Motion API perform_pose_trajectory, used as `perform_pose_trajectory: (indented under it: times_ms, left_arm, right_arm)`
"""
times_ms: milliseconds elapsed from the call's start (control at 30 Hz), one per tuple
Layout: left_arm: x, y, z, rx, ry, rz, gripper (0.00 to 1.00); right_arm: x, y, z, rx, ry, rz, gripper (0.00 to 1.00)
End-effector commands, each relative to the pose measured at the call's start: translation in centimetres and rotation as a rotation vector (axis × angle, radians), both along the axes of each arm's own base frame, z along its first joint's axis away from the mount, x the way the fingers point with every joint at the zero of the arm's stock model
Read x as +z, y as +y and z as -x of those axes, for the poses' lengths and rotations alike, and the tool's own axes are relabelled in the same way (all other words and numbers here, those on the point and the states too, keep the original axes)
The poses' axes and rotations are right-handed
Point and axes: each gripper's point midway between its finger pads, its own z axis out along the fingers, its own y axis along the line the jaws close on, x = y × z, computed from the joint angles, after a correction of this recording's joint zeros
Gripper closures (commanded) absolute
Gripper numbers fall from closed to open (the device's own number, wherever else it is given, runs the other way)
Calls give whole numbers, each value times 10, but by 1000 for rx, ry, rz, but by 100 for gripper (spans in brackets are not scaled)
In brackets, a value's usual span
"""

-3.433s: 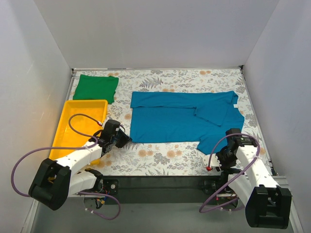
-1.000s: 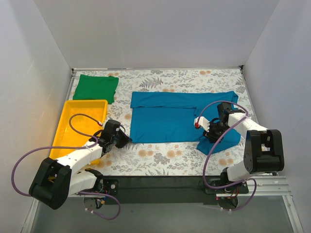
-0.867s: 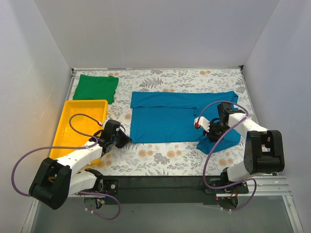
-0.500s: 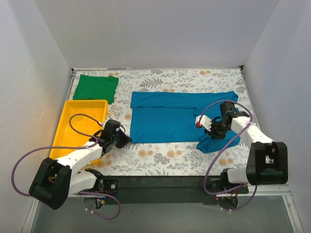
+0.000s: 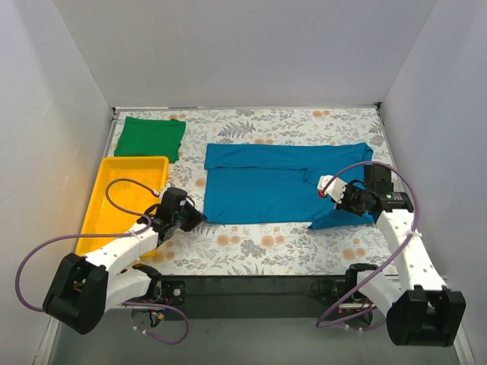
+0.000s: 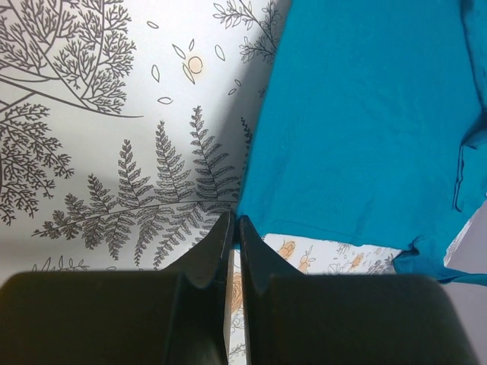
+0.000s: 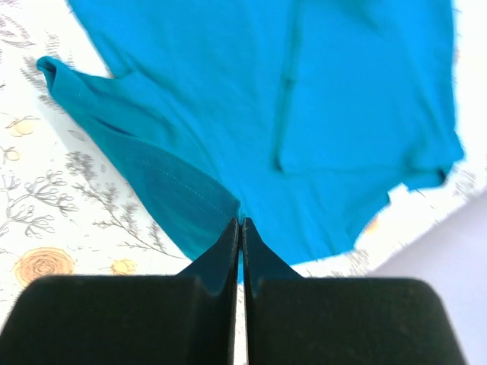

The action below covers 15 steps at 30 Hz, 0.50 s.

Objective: Fold and stack the t-shirts
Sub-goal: Fold the tshirt

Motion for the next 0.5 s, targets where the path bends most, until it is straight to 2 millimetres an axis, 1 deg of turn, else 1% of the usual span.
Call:
perform_pose_trajectory:
  times_ms: [0,33,267,433,467]
  left_arm:
    - [9,2,-1,17,-15,-2,100]
    - [10,2,0,19,-16,0,100]
    - [10,9,5,55,-1,-7,100]
    - [14,11,1,71,-5,-18,100]
    - [12,11,1,70,3,-27,100]
  right_arm:
    - [18,-15,2,-106,-61,-19,99]
    - [25,-17,1,-114,-91,-22,99]
    - [50,-25,-9,-167,-189,-40,99]
    - [70,-39,-19,-218,-271,-39,99]
    - [74,-42,-22,-227,-291,-37,99]
